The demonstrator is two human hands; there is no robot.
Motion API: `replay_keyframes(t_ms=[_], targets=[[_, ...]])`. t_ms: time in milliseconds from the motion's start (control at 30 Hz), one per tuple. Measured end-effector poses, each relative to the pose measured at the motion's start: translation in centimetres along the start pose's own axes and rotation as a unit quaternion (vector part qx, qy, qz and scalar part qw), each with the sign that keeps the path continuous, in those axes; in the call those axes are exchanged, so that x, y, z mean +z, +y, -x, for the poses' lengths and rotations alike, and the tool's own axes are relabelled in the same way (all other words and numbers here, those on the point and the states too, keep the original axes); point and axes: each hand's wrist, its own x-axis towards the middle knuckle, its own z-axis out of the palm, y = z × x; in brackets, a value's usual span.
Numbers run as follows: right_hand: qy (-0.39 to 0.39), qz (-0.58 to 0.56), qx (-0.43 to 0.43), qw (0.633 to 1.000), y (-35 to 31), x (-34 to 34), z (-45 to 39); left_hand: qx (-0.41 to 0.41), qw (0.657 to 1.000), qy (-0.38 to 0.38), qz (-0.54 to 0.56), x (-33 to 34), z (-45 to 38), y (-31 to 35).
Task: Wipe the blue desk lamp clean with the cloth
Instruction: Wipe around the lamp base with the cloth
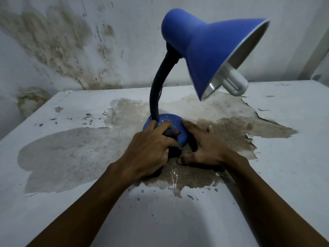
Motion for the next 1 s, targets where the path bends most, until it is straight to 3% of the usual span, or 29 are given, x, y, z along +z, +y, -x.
replay_keyframes(t_ms=[600,800,1000], targets=[[0.019,-0.023,0.013,0.999,-0.3,0.0,0.1,0.071,0.993,0.007,-0.098,0.7,2.0,-1.8],[0.018,-0.014,0.009,1.0,0.0,0.0,-0.1,0.105,0.988,0.086,-0.074,1.3,-0.3,0.5],[0.023,-0.028,0.015,0.999,-0.1,-0.3,0.1,0.077,0.99,0.04,-0.112,1.5,1.6,-1.4]])
